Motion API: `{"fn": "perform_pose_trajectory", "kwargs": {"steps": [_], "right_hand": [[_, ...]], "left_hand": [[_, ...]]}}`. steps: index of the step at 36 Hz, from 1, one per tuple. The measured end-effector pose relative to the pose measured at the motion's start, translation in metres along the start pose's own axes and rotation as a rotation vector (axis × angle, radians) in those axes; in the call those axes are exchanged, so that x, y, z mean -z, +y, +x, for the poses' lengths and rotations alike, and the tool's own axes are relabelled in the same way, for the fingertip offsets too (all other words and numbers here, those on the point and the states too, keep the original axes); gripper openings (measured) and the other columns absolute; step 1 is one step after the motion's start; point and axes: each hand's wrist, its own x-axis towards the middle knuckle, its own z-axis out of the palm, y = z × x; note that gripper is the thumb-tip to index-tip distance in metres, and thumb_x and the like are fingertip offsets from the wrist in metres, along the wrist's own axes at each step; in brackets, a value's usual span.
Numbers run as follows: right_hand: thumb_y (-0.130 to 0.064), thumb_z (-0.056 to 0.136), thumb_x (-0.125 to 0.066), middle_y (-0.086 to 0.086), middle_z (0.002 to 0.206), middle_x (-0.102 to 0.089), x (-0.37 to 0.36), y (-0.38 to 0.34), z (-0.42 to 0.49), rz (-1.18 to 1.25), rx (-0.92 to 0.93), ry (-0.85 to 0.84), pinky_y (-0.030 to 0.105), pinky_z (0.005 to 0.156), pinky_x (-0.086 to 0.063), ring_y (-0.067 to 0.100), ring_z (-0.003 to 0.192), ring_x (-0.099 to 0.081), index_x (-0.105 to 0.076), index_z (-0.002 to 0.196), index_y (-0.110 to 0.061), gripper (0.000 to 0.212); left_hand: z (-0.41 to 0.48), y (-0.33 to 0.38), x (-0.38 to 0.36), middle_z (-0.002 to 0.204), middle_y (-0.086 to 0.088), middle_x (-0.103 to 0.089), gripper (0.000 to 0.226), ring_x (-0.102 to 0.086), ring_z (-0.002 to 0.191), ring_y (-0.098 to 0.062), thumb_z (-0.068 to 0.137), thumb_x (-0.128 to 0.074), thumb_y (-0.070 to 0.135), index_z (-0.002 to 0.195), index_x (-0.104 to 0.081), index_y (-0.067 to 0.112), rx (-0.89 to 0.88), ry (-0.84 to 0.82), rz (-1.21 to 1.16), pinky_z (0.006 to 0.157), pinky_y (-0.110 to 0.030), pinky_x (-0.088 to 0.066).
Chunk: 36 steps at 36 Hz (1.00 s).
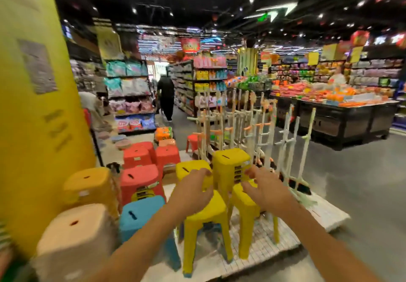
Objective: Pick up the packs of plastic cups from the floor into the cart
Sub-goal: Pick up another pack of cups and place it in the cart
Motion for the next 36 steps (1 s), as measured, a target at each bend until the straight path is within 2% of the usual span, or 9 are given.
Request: {"fn": "perform_pose_trajectory", "kwargs": {"steps": [2,5,9,14,19,23,28,31,36], "right_hand": [[-0.036,0.105,-0.056,0.006,0.140,-0.061,-0.021,-0.044,0.013,0.023,0.091,-0.055,0.036,0.099,-0.050,0.023,0.125,-0.060,-0.056,0.139,-0.017,0.039],[-0.037,0.105,-0.056,0.004,0.137,-0.062,-0.052,-0.108,0.025,0.055,0.205,-0.098,0.037,0.095,-0.051,0.023,0.120,-0.062,-0.057,0.139,-0.019,0.038],[-0.036,0.101,-0.060,0.003,0.128,-0.069,-0.096,-0.184,0.040,0.075,0.382,-0.167,0.038,0.093,-0.052,0.024,0.118,-0.065,-0.062,0.133,-0.018,0.036],[-0.033,0.102,-0.059,0.003,0.121,-0.069,-0.148,-0.274,0.046,0.114,0.595,-0.301,0.037,0.088,-0.051,0.024,0.110,-0.066,-0.062,0.128,-0.017,0.030],[-0.042,0.101,-0.058,0.002,0.131,-0.067,-0.200,-0.338,0.053,0.130,0.766,-0.430,0.046,0.104,-0.051,0.024,0.120,-0.063,-0.059,0.134,-0.023,0.039],[-0.040,0.102,-0.059,0.002,0.137,-0.064,-0.232,-0.392,0.045,0.173,0.942,-0.524,0.037,0.101,-0.050,0.020,0.124,-0.061,-0.058,0.139,-0.021,0.041],[-0.040,0.103,-0.059,0.005,0.135,-0.066,-0.268,-0.441,0.026,0.185,1.122,-0.635,0.038,0.095,-0.053,0.024,0.118,-0.064,-0.058,0.136,-0.019,0.040],[-0.041,0.103,-0.057,0.005,0.129,-0.068,-0.291,-0.460,0.007,0.149,1.245,-0.701,0.036,0.086,-0.051,0.025,0.113,-0.064,-0.060,0.132,-0.018,0.037],[-0.039,0.102,-0.059,0.007,0.130,-0.068,-0.322,-0.481,-0.033,0.145,1.381,-0.850,0.043,0.098,-0.055,0.025,0.117,-0.065,-0.057,0.139,-0.018,0.042]], "left_hand": [[-0.023,-0.035,0.034,0.136,-0.003,-0.053,0.049,-0.059,0.111,-0.020,0.090,-0.052,0.038,0.136,-0.048,0.022,0.059,0.062,0.008,0.092,-0.037,-0.049],[-0.058,-0.083,0.077,0.130,0.002,-0.057,0.042,-0.058,0.113,-0.018,0.092,-0.054,0.029,0.133,-0.050,0.023,0.174,0.158,0.034,0.085,-0.031,-0.047],[-0.106,-0.135,0.124,0.124,0.002,-0.063,0.037,-0.062,0.106,-0.015,0.090,-0.055,0.031,0.127,-0.055,0.026,0.340,0.286,0.049,0.090,-0.033,-0.050],[-0.176,-0.186,0.165,0.138,0.006,-0.052,0.044,-0.049,0.125,-0.015,0.094,-0.054,0.037,0.136,-0.047,0.027,0.611,0.382,0.139,0.100,-0.029,-0.041],[-0.229,-0.219,0.191,0.134,0.002,-0.055,0.046,-0.054,0.118,-0.016,0.092,-0.055,0.037,0.136,-0.049,0.025,0.792,0.450,0.164,0.095,-0.030,-0.044],[-0.269,-0.228,0.202,0.122,0.000,-0.059,0.038,-0.057,0.111,-0.019,0.093,-0.055,0.033,0.129,-0.054,0.023,0.957,0.544,0.162,0.091,-0.033,-0.047],[-0.317,-0.228,0.202,0.138,-0.003,-0.051,0.045,-0.048,0.128,-0.020,0.094,-0.056,0.025,0.138,-0.049,0.017,1.194,0.627,0.179,0.106,-0.036,-0.041],[-0.347,-0.223,0.193,0.141,-0.003,-0.048,0.047,-0.046,0.129,-0.020,0.096,-0.056,0.026,0.141,-0.045,0.018,1.357,0.677,0.156,0.107,-0.038,-0.041],[-0.406,-0.203,0.169,0.141,-0.004,-0.048,0.048,-0.047,0.127,-0.022,0.094,-0.055,0.026,0.140,-0.044,0.021,1.568,0.747,0.135,0.103,-0.037,-0.043]]}}
